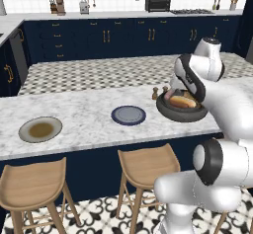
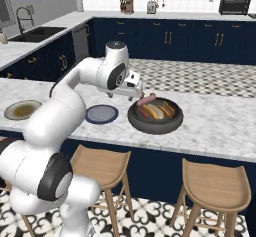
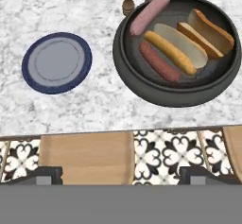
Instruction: Place one bun and one sausage from the bowl on each plate.
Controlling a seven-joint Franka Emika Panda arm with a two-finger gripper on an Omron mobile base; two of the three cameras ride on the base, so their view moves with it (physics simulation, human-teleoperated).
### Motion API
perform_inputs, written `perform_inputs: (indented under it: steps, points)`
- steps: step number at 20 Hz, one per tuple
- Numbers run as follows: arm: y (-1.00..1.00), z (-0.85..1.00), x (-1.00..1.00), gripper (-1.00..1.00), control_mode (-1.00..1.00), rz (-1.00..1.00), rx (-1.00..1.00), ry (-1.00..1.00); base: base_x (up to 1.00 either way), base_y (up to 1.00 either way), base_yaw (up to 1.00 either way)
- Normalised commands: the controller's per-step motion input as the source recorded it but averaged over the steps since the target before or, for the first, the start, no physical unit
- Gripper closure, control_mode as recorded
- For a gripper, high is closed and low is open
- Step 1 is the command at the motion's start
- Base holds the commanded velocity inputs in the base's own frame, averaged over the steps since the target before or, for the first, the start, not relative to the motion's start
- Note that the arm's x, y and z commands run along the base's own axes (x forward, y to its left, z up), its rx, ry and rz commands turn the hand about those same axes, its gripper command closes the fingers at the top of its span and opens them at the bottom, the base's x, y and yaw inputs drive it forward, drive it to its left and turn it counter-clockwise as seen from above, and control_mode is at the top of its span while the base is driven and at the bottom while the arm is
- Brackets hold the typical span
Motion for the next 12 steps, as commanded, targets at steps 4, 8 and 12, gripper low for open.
perform_inputs:
  steps: [4,8,12]
  points:
    - [-0.12,-0.44,0.99,-1.00,-1.00,-0.07,0.01,0.01,0.00,0.00,0.00]
    - [-0.03,-0.51,0.76,-1.00,-1.00,-0.09,0.00,-0.03,0.00,0.00,0.00]
    - [0.00,-0.45,0.60,-1.00,-1.00,-0.11,0.00,-0.05,0.00,0.00,0.00]
